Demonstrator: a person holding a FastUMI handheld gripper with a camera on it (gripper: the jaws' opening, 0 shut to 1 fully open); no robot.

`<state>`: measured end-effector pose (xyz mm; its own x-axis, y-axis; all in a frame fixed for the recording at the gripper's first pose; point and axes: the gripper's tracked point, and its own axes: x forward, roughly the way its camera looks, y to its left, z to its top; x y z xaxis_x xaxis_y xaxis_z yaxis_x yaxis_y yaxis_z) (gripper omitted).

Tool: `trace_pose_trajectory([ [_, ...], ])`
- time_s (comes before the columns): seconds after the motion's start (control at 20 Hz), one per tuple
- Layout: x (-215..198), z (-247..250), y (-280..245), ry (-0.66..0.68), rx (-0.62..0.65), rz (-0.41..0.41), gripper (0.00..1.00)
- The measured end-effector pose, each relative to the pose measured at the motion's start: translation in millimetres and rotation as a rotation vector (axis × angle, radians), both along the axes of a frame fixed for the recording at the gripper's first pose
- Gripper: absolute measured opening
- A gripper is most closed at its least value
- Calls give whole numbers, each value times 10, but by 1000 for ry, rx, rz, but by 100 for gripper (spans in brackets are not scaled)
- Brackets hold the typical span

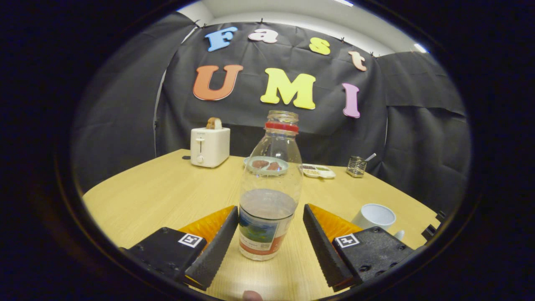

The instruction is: Take the bottle from table, then pour the juice into the cup, finally place the bottle on the coaster

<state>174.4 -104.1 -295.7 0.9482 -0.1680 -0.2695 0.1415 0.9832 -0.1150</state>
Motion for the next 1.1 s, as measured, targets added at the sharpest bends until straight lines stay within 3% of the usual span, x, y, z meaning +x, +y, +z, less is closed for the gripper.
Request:
trace_pose_trajectory([
  [0.25,11,94,21,37,-14,22,82],
  [0.6,-195,788,71,-32,9,22,77],
  [1.1,-615,982,297,-48,387,62,76],
])
